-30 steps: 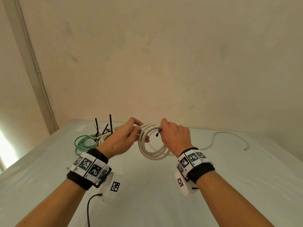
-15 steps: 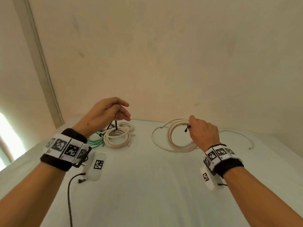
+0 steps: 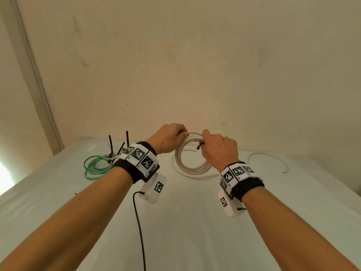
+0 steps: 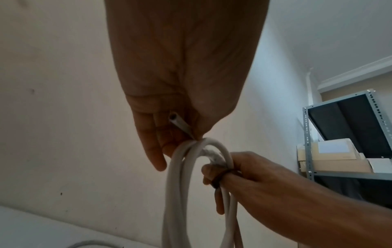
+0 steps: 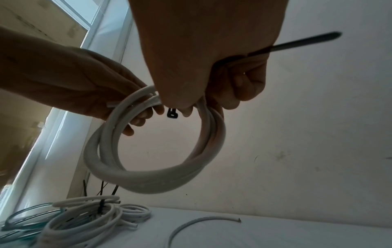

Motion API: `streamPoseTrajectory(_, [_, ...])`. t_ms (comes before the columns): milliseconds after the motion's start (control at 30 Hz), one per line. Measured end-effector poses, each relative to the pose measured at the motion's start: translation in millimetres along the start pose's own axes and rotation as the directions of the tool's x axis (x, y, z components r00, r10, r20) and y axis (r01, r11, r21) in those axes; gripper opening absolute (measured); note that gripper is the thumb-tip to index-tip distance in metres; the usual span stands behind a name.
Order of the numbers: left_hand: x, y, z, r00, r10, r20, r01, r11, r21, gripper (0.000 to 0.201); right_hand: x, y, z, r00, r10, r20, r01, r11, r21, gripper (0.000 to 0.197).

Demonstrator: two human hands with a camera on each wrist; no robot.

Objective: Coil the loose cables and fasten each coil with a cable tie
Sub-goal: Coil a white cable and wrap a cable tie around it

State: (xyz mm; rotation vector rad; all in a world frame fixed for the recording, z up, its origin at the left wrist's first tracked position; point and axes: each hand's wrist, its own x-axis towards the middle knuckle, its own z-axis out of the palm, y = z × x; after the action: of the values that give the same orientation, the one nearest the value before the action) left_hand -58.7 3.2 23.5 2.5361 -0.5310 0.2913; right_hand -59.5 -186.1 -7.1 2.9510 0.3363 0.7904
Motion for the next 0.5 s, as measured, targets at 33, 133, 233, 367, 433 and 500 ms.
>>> streamPoseTrajectory(33, [1.1,3.3,1.0,1.000,0.002,-0.018,-0.002,1.000,0.008,0.029,-0.9,-2.8,-1.9,1.000,-0.001,-0.005,0.001,1.000,-0.004,0.022])
streamPoseTrajectory(133, [1.2,14.4,5.6,0.999,0.020,-0.041,-0.020,1.000,-0.005,0.030,-2.9,-9.4,-3.9,1.000,-0.016,-0.006,0.016,0.999,-0.038,0.027])
streamPoseTrajectory(233, [-3.9,22.4,13.9,0.996,-0.025,-0.088,0.017,0.995,-0.093,0.027,-2.3,-10.5,-5.3,1.000,0.003,-0.027,-0.003,1.000,-0.018,0.031])
streamPoseTrajectory(367, [-5.7,21.0,24.0,0.962,-0.066,-0.267,0.022,0.986,-0.164,0.035,-2.4,-12.8,-8.1,0.999,0.037,-0.031,-0.035,0.998,0.046,0.030])
streamPoseTrajectory(433, [-6.4,18.2,25.1,0.963,-0.153,-0.220,0.053,0.912,-0.406,0.037,-5.1,-14.0,-6.3,0.999,0.036,-0.023,-0.034,0.998,0.056,0.028])
streamPoseTrajectory(500, [-11.2,16.0,25.8,0.969,-0.219,-0.119,0.097,0.773,-0.627,0.036,-7.5,-12.0,-3.1,1.000,0.014,-0.010,-0.014,0.998,0.065,0.030])
